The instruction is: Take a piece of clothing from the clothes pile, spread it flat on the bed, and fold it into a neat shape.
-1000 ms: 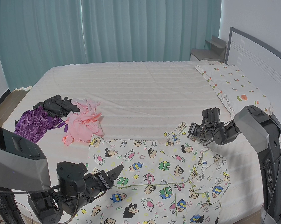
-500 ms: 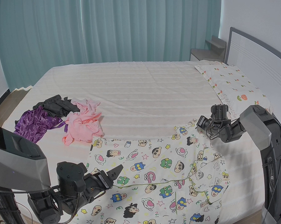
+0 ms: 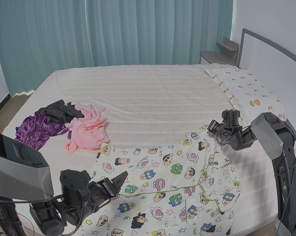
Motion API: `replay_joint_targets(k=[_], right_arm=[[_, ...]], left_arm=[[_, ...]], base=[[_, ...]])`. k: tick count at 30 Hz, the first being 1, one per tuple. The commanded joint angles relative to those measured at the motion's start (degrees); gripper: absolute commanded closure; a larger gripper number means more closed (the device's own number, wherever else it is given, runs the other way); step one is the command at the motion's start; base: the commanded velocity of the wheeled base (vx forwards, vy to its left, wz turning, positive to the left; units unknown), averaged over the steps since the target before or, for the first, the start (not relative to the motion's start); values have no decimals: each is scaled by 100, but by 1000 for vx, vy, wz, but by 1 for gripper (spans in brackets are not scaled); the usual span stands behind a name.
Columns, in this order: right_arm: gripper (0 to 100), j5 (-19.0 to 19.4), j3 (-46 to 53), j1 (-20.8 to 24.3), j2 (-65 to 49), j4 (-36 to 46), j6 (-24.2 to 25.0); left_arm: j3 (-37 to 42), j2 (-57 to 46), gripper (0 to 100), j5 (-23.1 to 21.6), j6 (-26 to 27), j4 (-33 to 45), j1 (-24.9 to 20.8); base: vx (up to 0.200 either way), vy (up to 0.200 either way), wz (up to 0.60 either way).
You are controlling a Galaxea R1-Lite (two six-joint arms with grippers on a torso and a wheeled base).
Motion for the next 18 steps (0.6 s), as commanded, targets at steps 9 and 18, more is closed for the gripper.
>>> replay_joint_targets(k=[9, 18], right_arm=[[0, -56, -82, 9, 45, -3, 86], [0, 5, 1333, -184, -1177, -3, 103]], left_arm=[[25, -14, 0, 3, -1, -4, 5], [60, -111, 0, 3, -1, -4, -4]], base=[[0, 0, 0], [0, 0, 0]])
